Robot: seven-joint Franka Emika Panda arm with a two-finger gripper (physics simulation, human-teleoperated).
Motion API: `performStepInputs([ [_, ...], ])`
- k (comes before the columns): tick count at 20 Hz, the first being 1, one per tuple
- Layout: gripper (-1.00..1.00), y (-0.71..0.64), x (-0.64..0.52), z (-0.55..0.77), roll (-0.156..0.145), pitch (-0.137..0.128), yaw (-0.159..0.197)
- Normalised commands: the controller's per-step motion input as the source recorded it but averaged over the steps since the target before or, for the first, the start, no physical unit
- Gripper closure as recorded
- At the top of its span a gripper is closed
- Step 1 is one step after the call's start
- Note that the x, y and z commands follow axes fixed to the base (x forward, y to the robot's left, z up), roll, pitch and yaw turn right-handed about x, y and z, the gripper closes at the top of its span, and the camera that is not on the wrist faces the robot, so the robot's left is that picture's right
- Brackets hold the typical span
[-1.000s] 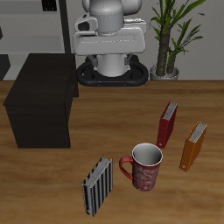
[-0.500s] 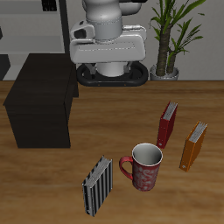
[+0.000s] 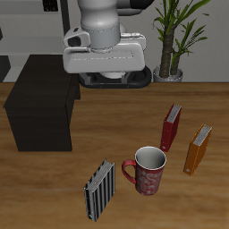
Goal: Place the striped book upright on top of the shelf and place the red mug on top of the shelf
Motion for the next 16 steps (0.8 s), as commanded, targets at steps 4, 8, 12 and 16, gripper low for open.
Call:
performStepInputs([
  [4, -1.0, -0.08, 0.33, 0.02, -0.018, -0.025, -0.017],
  [8, -1.0, -0.14, 0.4, -0.08, -0.02, -0.022, -0.024],
  [12, -1.0, -0.17, 0.41, -0.13, -0.016, -0.02, 0.006],
  [16, -1.0, -0.13, 0.35, -0.07, 0.015, -0.013, -0.028],
])
